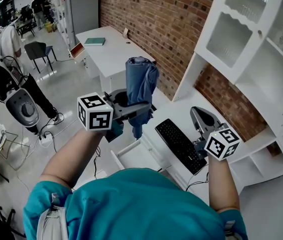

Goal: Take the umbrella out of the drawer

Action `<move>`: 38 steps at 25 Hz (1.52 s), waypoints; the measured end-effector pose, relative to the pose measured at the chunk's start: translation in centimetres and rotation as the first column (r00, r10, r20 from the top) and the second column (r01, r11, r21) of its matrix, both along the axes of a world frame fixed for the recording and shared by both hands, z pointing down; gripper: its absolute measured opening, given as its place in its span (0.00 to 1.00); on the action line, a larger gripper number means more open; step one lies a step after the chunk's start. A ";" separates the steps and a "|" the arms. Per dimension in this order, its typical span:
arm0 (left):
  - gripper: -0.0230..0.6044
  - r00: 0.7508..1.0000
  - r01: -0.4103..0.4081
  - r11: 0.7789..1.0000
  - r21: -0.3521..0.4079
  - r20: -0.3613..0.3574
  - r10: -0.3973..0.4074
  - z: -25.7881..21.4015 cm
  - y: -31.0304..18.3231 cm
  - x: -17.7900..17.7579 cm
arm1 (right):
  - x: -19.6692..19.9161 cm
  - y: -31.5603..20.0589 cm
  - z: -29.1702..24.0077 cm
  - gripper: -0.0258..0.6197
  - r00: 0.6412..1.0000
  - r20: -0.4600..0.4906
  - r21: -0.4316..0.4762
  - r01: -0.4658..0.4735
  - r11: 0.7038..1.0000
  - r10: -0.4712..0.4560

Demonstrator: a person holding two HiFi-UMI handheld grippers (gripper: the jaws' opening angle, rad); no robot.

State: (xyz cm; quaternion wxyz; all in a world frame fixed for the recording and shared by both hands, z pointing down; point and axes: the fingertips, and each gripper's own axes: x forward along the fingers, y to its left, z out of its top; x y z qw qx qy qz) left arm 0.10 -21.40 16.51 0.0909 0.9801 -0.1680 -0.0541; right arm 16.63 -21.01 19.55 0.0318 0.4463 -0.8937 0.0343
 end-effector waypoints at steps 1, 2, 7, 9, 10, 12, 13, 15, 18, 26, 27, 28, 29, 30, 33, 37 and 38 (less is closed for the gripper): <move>0.44 1.000 0.000 1.000 0.001 0.003 0.000 0.0 0.0 0.0 | 0.0 0.0 0.0 0.07 1.000 -0.001 0.001 0.000 1.000 0.000; 0.44 1.000 0.000 1.000 0.003 0.006 0.000 0.1 0.0 0.0 | -0.1 -0.1 0.0 0.07 1.000 -0.002 0.001 0.001 1.000 -0.001; 0.44 1.000 -0.005 1.000 0.004 0.014 0.005 0.3 -0.1 0.1 | -0.1 -0.4 0.1 0.07 1.000 -0.007 -0.004 0.000 1.000 0.000; 0.44 1.000 -0.005 1.000 0.005 0.016 0.005 0.3 -0.1 0.2 | -0.1 -0.4 0.2 0.07 1.000 -0.009 -0.003 -0.002 1.000 0.002; 0.44 1.000 -0.005 1.000 0.006 0.017 0.005 0.3 -0.1 0.2 | -0.1 -0.4 0.2 0.07 1.000 -0.010 -0.002 -0.002 1.000 0.002; 0.44 1.000 -0.006 1.000 0.007 0.019 0.006 0.3 -0.1 0.2 | -0.2 -0.5 0.2 0.07 1.000 -0.013 0.000 -0.002 1.000 0.002; 0.44 1.000 -0.007 1.000 0.006 0.019 0.007 0.4 -0.1 0.2 | -0.2 -0.5 0.1 0.07 1.000 -0.015 0.001 -0.001 1.000 0.001; 0.44 1.000 -0.010 1.000 0.005 0.021 0.009 0.4 -0.1 0.2 | -0.4 -0.5 0.2 0.07 1.000 -0.024 0.000 0.004 1.000 -0.004; 0.44 1.000 -0.011 1.000 0.006 0.028 0.011 0.5 0.0 0.4 | -0.4 -0.5 0.4 0.07 0.999 -0.040 -0.004 0.009 1.000 -0.009; 0.44 1.000 -0.012 1.000 0.010 0.028 0.012 0.4 0.2 0.5 | -0.4 -0.4 0.5 0.07 0.999 -0.045 -0.005 0.009 1.000 -0.009; 0.44 1.000 -0.013 1.000 0.010 0.027 0.013 0.4 0.3 0.5 | -0.4 -0.3 0.5 0.07 0.999 -0.046 -0.005 0.010 1.000 -0.010; 0.44 1.000 -0.014 1.000 0.009 0.026 0.013 0.4 0.3 0.5 | -0.4 -0.2 0.6 0.07 0.999 -0.048 -0.005 0.010 1.000 -0.011; 0.44 1.000 -0.015 1.000 0.009 0.025 0.015 0.4 0.3 0.5 | -0.4 -0.2 0.5 0.07 0.999 -0.049 -0.005 0.010 1.000 -0.010; 0.44 1.000 -0.016 1.000 0.008 0.026 0.016 0.4 0.4 0.6 | -0.4 -0.2 0.5 0.07 0.999 -0.051 -0.004 0.010 1.000 -0.010; 0.44 0.999 -0.018 1.000 0.007 0.028 0.018 0.3 0.3 0.6 | -0.4 -0.2 0.4 0.07 0.998 -0.055 -0.004 0.011 1.000 -0.011; 0.44 0.999 -0.020 1.000 0.007 0.029 0.020 0.4 0.3 0.6 | -0.5 -0.3 0.5 0.07 0.998 -0.059 -0.005 0.013 1.000 -0.013; 0.44 0.999 -0.020 1.000 0.007 0.029 0.020 0.4 0.3 0.6 | -0.5 -0.3 0.5 0.07 0.998 -0.060 -0.004 0.014 1.000 -0.014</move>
